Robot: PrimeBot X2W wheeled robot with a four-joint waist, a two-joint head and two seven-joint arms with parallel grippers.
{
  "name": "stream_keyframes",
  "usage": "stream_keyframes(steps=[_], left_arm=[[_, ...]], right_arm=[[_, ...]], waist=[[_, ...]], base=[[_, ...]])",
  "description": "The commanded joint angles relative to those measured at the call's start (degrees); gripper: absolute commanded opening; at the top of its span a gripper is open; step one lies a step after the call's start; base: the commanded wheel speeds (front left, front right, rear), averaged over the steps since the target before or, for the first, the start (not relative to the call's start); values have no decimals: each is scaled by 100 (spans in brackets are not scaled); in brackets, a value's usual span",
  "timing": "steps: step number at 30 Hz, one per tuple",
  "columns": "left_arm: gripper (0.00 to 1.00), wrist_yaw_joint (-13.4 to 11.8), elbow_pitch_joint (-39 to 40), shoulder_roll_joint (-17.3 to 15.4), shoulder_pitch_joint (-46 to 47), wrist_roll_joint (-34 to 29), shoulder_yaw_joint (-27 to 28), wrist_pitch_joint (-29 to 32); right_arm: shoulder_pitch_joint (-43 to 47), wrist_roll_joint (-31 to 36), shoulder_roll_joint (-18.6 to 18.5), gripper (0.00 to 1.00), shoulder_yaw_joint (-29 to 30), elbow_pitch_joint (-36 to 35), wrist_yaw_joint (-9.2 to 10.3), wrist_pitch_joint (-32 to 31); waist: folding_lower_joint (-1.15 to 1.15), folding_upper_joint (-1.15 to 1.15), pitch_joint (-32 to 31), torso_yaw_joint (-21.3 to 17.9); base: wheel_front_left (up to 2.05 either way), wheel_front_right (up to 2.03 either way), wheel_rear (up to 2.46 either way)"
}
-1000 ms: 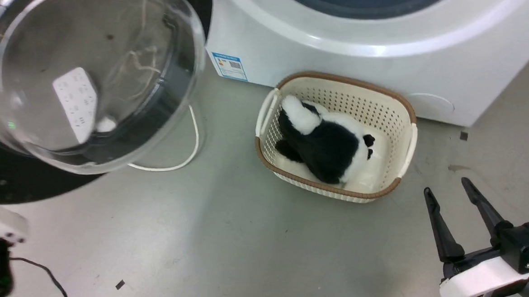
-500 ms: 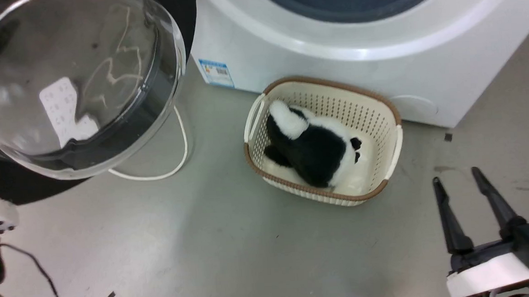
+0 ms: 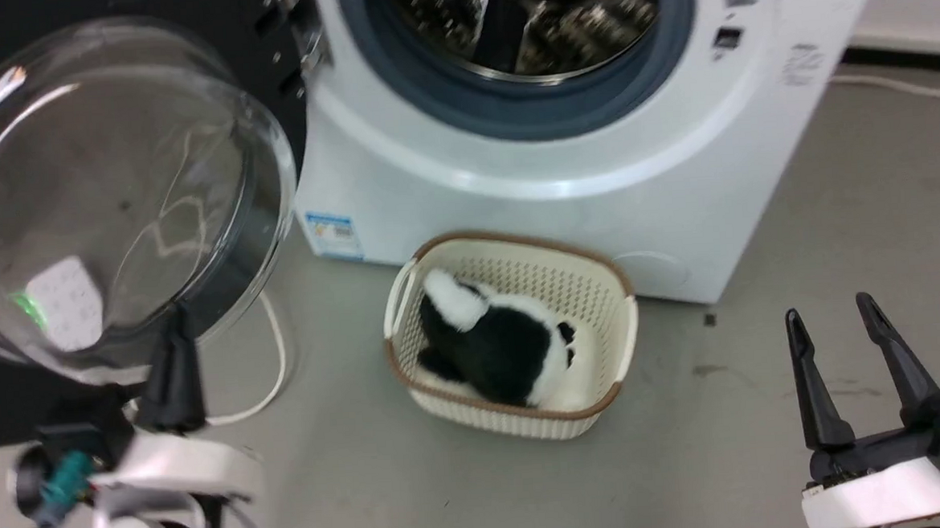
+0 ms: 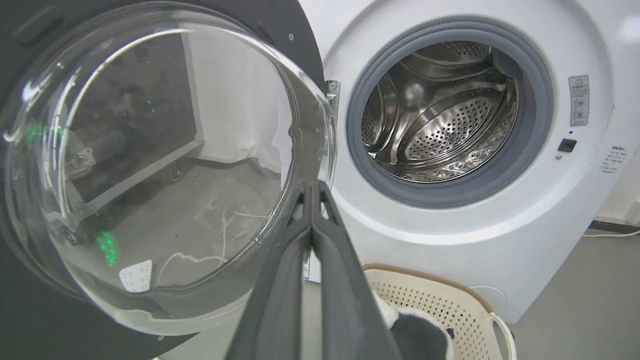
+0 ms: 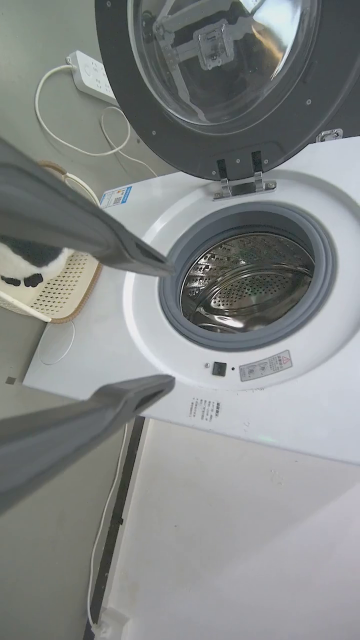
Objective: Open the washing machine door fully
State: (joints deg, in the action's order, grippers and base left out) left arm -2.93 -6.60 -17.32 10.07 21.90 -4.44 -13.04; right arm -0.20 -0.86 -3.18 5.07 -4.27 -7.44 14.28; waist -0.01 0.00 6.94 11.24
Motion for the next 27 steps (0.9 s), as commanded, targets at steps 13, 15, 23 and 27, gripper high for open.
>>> stream_keyframes(steps=[13, 15, 23, 27], left_arm=[[0, -450, 731, 491, -1045, -584, -627, -127], [0, -484, 724, 547, -1152, -672, -739, -140], [100, -522, 523, 636, -1288, -889, -1004, -173], [100, -542, 440, 632, -1256, -907, -1020, -160]], right_arm=[[457, -146, 29, 100, -115, 143, -5, 49], [507, -164, 29, 100, -134, 186, -5, 51], [651, -335, 30, 100, -85, 454, -5, 47], [614, -360, 30, 100, -69, 513, -5, 50]], waist=[[1, 0, -601, -588], [1, 0, -630, -631], [1, 0, -636, -738], [1, 0, -609, -759]], base=[[0, 0, 0], [0, 0, 0], [0, 0, 0], [0, 0, 0]])
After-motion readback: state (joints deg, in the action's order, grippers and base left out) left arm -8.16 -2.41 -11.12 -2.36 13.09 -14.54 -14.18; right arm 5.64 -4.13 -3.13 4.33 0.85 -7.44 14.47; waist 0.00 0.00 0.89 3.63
